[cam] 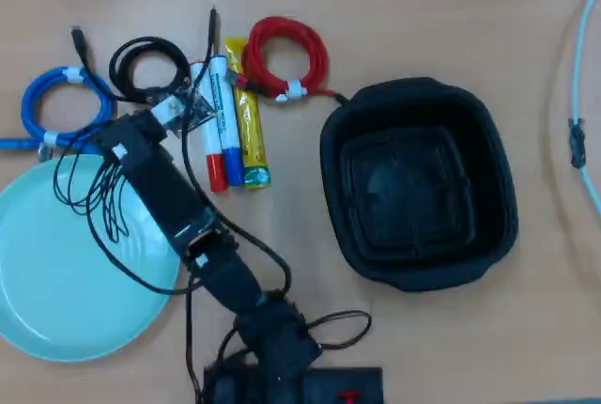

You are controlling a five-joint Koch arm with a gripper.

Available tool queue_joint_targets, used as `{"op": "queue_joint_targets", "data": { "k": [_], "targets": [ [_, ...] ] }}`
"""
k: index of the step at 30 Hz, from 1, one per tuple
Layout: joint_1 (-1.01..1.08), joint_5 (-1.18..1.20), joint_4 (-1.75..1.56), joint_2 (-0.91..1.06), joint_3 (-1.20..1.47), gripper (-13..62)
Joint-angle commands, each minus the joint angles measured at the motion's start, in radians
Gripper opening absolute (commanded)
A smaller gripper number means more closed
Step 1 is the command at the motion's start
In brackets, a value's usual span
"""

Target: Put a black charging cable in a black bowl and put a red charging cable in a green bowl

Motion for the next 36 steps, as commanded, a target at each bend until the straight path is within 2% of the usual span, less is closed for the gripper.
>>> {"op": "queue_joint_targets", "data": {
  "k": [1, 8, 12, 21, 36],
  "targets": [
    [0.020, 0.012, 0.061, -0.009, -0.087, 11.5],
    [0.043, 0.031, 0.058, -0.081, -0.133, 40.1],
    [0.044, 0.158, 0.086, -0.161, -0.264, 49.8],
    [0.064, 0.318, 0.048, -0.195, -0.339, 51.2],
    [0.087, 0.304, -0.339, -0.301, -0.399, 50.5]
  ]
}}
